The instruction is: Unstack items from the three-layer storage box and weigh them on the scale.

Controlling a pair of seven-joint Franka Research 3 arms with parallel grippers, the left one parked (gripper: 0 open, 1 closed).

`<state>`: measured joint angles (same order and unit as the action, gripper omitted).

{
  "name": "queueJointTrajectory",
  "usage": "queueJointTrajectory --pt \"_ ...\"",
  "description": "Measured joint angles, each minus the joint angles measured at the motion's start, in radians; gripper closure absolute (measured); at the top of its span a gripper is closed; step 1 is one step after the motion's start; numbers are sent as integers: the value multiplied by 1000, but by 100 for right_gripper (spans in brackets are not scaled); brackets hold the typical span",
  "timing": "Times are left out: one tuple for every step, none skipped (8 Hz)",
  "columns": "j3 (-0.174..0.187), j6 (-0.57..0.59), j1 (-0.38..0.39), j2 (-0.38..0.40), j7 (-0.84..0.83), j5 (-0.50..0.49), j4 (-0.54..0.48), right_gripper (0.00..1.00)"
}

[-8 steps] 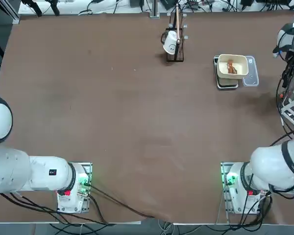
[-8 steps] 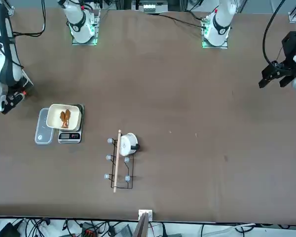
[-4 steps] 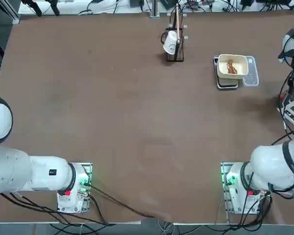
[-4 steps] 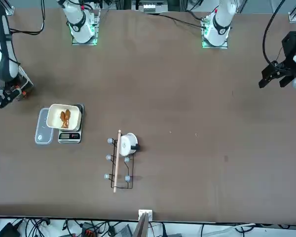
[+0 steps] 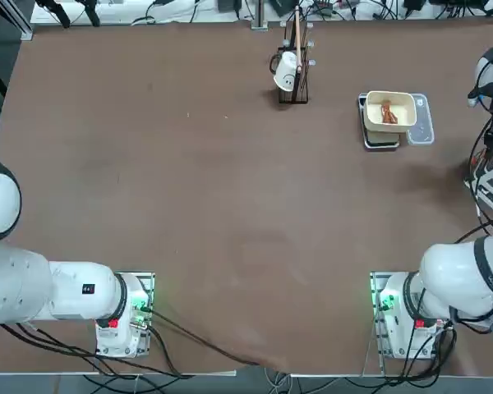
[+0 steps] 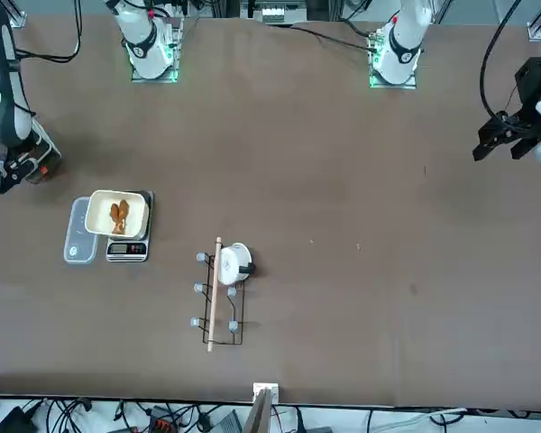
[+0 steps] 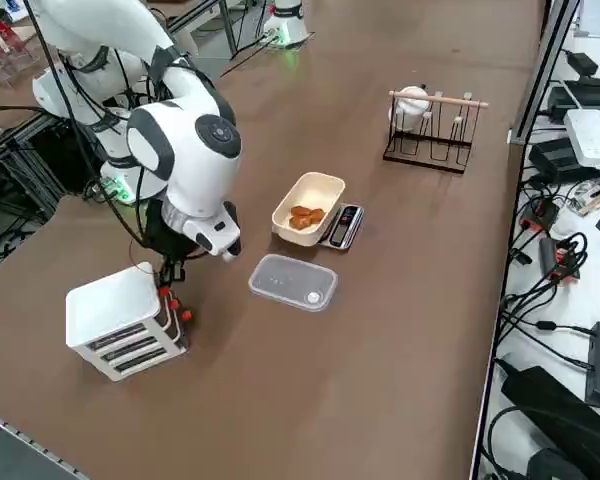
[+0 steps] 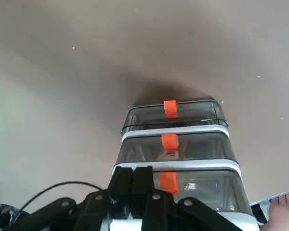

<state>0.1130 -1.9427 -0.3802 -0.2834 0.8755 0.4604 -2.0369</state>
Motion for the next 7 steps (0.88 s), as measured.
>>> queueJointTrajectory --pt "-6 1 0 14 -2 -32 4 94" --pt "-24 1 0 28 -3 -101 19 78" --pt "-47 1 5 38 -10 -152 38 61" --pt "-61 1 20 41 -16 -161 54 41" --pt "-64 -2 46 39 -21 -123 61 32" --pt "-65 -3 65 28 -46 -45 59 40" --pt "-65 -16 69 2 -73 25 55 45"
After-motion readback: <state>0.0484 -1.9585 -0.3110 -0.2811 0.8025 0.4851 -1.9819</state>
